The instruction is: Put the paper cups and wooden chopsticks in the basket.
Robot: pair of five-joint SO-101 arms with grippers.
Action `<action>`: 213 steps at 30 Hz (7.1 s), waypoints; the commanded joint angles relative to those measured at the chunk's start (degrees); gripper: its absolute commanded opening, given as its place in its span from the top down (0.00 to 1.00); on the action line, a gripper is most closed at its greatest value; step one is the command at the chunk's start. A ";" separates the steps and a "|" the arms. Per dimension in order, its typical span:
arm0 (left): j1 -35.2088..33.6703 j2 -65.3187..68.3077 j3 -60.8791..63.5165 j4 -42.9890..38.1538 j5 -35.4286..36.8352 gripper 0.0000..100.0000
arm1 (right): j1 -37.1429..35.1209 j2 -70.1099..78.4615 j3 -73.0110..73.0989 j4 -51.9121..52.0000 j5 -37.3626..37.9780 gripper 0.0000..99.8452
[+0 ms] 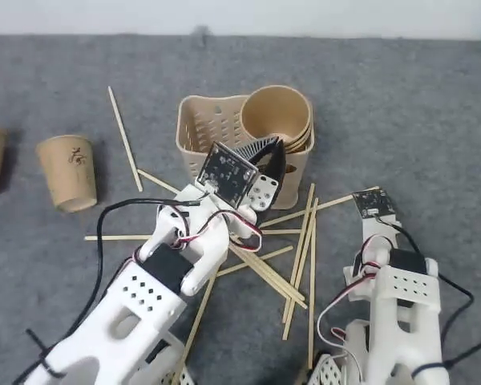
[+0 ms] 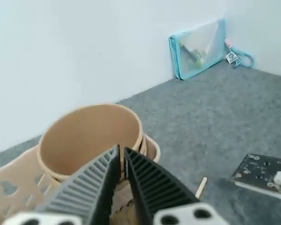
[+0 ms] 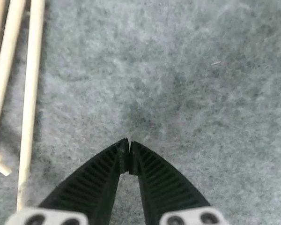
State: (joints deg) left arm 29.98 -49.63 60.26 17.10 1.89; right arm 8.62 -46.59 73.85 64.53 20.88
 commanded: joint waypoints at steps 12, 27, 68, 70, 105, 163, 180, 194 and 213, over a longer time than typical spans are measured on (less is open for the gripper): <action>-0.09 -0.53 -2.24 3.96 3.52 0.99 | -0.48 -1.45 -0.18 -0.75 -0.53 0.99; -0.09 1.14 -13.67 2.90 3.69 0.99 | -0.48 -1.45 -0.18 -0.75 -0.53 0.99; -3.34 -1.41 -20.70 10.37 3.16 0.99 | -0.48 -1.45 -0.18 -0.75 0.53 0.99; -6.07 -4.48 -23.08 14.33 3.16 0.99 | -0.57 -1.45 -0.18 -0.75 0.53 0.99; -55.47 57.23 -59.56 19.52 -3.16 0.99 | -0.48 -1.27 -0.09 -0.75 0.18 0.99; -61.19 85.80 -96.31 83.69 -25.76 0.99 | -2.24 -1.27 -0.09 -0.84 0.53 0.99; -69.71 64.18 -68.88 83.60 -36.13 0.99 | -2.15 -1.27 -0.09 -0.84 0.53 0.99; -77.01 63.74 -68.79 83.60 -41.76 0.99 | -2.24 -1.27 -0.09 -0.84 0.53 0.99; -74.81 37.80 -64.22 83.69 -41.93 0.98 | -2.24 -1.27 -0.09 -0.84 0.53 0.99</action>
State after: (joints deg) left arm -45.27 -4.00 -6.11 98.68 -39.34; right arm 6.86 -46.59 74.20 64.53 20.88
